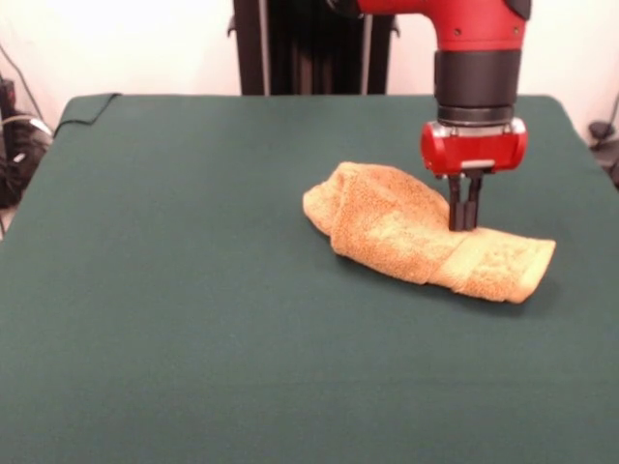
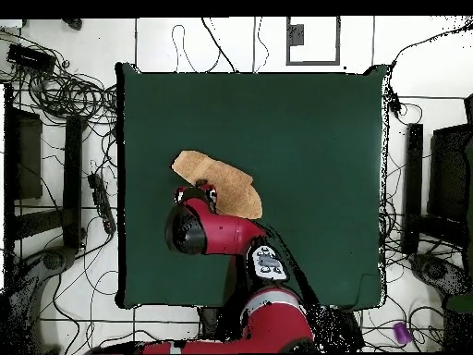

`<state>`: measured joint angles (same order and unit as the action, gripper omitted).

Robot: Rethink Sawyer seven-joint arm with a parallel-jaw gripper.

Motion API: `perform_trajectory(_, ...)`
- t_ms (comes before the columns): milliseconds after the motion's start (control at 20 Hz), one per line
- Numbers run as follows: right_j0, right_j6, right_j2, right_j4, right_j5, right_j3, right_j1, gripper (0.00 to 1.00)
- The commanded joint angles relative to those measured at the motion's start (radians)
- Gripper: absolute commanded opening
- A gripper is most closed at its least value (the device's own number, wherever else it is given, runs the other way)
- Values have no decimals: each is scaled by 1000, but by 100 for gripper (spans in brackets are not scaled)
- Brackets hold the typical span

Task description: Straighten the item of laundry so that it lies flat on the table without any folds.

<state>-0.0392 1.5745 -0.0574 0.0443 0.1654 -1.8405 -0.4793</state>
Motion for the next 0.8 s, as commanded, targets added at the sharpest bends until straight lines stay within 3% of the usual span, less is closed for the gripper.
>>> perform_trajectory(50,-6,204,-84,-31,4,-63,-34,0)
perform_trajectory(250,-12,203,-81,-37,8,-74,-33,0)
perform_trajectory(300,-13,205,-80,-37,9,-76,-33,100)
perform_trajectory(800,-4,209,-60,-10,-20,-89,-45,100)
